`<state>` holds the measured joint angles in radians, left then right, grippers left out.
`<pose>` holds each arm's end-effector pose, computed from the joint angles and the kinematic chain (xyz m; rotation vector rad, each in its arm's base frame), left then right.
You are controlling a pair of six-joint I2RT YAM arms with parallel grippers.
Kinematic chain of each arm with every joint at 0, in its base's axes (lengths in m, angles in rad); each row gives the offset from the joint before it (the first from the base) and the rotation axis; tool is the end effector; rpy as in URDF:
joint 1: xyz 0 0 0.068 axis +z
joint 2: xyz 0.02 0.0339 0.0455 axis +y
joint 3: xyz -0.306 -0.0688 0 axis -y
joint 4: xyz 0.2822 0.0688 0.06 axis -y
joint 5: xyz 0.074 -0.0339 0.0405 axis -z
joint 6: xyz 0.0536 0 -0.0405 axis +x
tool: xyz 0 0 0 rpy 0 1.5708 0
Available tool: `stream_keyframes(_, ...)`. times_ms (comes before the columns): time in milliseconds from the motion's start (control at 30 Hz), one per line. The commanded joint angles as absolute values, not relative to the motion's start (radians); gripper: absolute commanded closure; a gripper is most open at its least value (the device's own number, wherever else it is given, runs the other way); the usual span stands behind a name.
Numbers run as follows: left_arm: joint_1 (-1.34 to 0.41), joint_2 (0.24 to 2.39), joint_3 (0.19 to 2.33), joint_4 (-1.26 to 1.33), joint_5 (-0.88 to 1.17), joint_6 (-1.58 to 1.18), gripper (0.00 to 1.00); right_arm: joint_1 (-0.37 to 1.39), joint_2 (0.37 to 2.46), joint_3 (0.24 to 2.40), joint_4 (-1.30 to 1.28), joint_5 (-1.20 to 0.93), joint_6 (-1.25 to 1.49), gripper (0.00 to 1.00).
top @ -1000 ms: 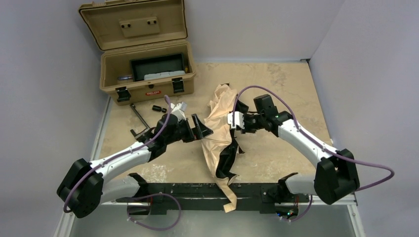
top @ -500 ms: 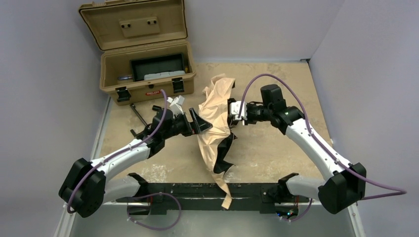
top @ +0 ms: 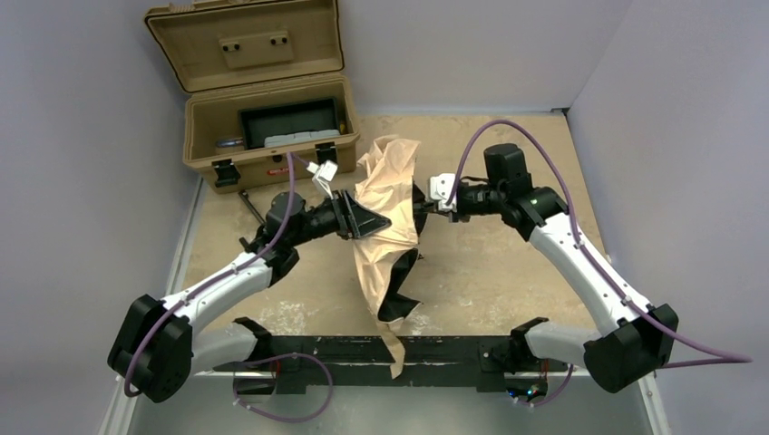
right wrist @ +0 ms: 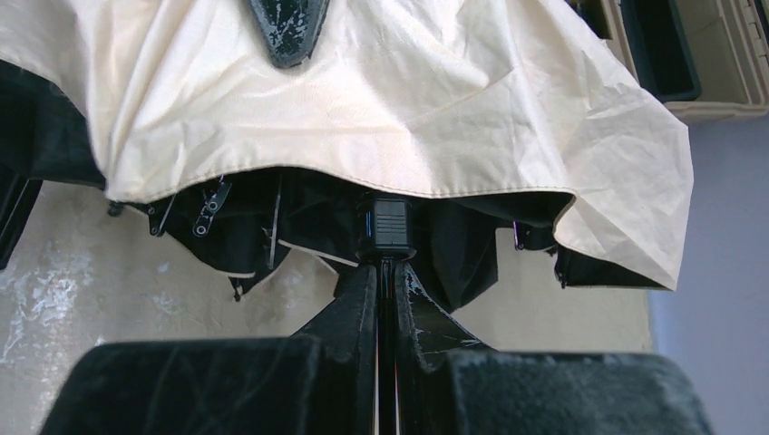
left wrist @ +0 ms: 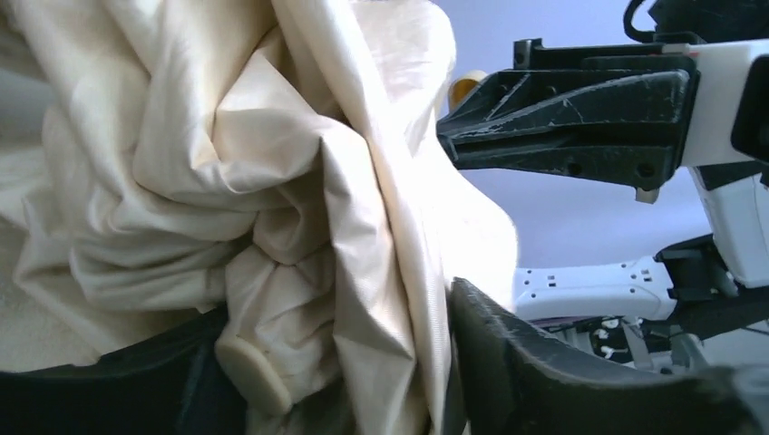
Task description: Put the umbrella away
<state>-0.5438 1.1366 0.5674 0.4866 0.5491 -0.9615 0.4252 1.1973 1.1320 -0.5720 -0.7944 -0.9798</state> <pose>0.2257 -0.1691 0.2797 0.0854 1.9027 -1.5392 0.2425 0.1518 0.3735 -1.6126 1.2515 0.5303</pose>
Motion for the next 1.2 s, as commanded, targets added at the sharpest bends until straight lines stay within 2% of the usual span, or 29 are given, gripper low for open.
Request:
stream_keyframes(0,-0.537,1.135,0.658,0.609,0.655,-0.998,0.54,0.427,1.183,1.198,-0.534,-0.905,-0.947,1.0)
stream_keyframes(100,-0.533,1.137,0.685,0.606,0.682,-0.999,0.96,0.428,1.181,1.196,-0.546,-0.905,-0.947,1.0)
stream_keyframes(133,-0.534,1.129,0.695,0.587,0.685,-0.984,1.0,0.427,1.181,1.196,-0.554,-0.904,-0.949,1.0)
stream_keyframes(300,-0.532,1.088,0.739,0.49,0.701,-0.882,1.0,0.429,1.186,1.209,-0.589,-0.895,-0.928,1.0)
stream_keyframes(333,-0.534,1.084,0.747,0.481,0.707,-0.867,1.0,0.427,1.19,1.216,-0.59,-0.891,-0.91,0.97)
stream_keyframes(400,-0.534,1.073,0.761,0.468,0.714,-0.848,1.0,0.428,1.198,1.235,-0.602,-0.887,-0.873,0.8)
stream_keyframes(467,-0.532,1.061,0.772,0.457,0.715,-0.834,1.0,0.427,1.209,1.261,-0.628,-0.88,-0.843,0.66)
stream_keyframes(567,-0.534,1.037,0.777,0.445,0.716,-0.811,1.0,0.427,1.242,1.311,-0.674,-0.874,-0.79,0.55)
stream_keyframes(633,-0.533,1.02,0.778,0.441,0.718,-0.792,1.0,0.427,1.274,1.355,-0.745,-0.873,-0.801,0.52)
stream_keyframes(867,-0.534,0.989,0.792,0.404,0.733,-0.733,1.0,0.429,1.381,1.47,-0.983,-0.93,-0.85,0.54)
stream_keyframes(1100,-0.533,0.987,0.811,0.368,0.731,-0.69,1.0,0.429,1.395,1.477,-1.01,-0.932,-0.831,0.59)
stream_keyframes(1167,-0.532,0.986,0.811,0.365,0.73,-0.684,1.0,0.429,1.397,1.477,-1.002,-0.954,-0.814,0.66)
